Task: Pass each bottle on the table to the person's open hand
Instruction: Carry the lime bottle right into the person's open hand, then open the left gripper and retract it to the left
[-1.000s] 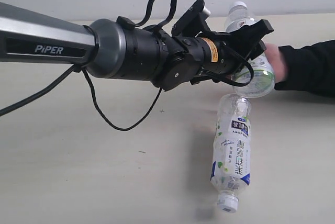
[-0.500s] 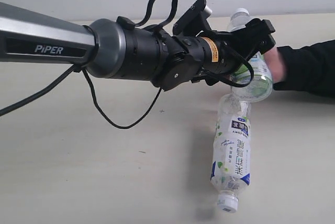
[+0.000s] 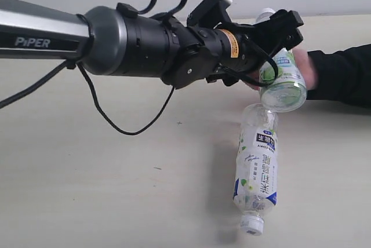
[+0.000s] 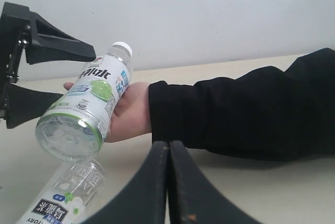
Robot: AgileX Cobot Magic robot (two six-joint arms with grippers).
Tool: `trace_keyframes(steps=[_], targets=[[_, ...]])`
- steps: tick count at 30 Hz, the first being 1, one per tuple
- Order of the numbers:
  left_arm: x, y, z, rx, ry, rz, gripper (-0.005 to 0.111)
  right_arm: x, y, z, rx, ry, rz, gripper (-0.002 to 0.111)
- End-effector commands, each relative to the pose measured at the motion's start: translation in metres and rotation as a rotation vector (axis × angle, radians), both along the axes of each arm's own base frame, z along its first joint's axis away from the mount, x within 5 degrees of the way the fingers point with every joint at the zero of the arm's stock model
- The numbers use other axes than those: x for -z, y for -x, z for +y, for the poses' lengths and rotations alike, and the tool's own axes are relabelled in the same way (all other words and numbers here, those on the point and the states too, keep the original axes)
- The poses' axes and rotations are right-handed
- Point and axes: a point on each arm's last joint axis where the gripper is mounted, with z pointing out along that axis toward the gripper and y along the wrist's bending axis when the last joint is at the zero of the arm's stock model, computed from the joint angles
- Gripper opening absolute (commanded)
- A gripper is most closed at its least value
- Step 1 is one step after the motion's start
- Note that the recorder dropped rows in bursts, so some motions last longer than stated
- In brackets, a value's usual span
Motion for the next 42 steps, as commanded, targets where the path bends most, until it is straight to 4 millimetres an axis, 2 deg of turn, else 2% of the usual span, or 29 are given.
trace_keyframes(steps=[1, 4, 7, 10, 15, 16, 20, 25, 35, 42], targets=[[-0.017, 0.001, 0.012, 0.0, -0.091, -0.008, 0.089, 0.001, 0.0, 0.0, 0.006, -0.003, -0.006, 0.0], [-0.029, 0.003, 0.023, 0.001, -0.179, -0.008, 0.088, 0.001, 0.0, 0.0, 0.006, -0.003, -0.006, 0.0], [-0.044, 0.004, 0.035, 0.029, -0.275, -0.05, 0.077, 0.001, 0.0, 0.0, 0.006, -0.003, -0.006, 0.0], [-0.058, 0.005, 0.051, 0.061, -0.385, -0.081, 0.055, 0.001, 0.0, 0.0, 0.006, -0.003, -0.006, 0.0], [-0.073, 0.008, 0.078, 0.113, -0.609, -0.104, 0.004, 0.001, 0.0, 0.0, 0.006, -0.003, -0.006, 0.0], [-0.074, 0.009, 0.084, 0.114, -0.662, -0.104, 0.001, 0.001, 0.0, 0.0, 0.006, -0.003, -0.006, 0.0], [-0.079, 0.016, 0.11, 0.1, -0.779, -0.163, 0.0, 0.001, 0.0, 0.0, 0.006, -0.003, -0.006, 0.0], [-0.08, 0.031, 0.154, 0.075, -0.748, -0.229, 0.0, 0.001, 0.0, 0.0, 0.006, -0.003, -0.006, 0.0], [-0.069, 0.095, 0.247, 0.012, -0.587, -0.378, 0.0, 0.001, 0.0, 0.0, 0.006, -0.003, -0.006, 0.0], [-0.058, 0.137, 0.29, -0.044, -0.629, -0.382, 0.0, 0.001, 0.0, 0.0, 0.006, -0.003, -0.006, 0.0]])
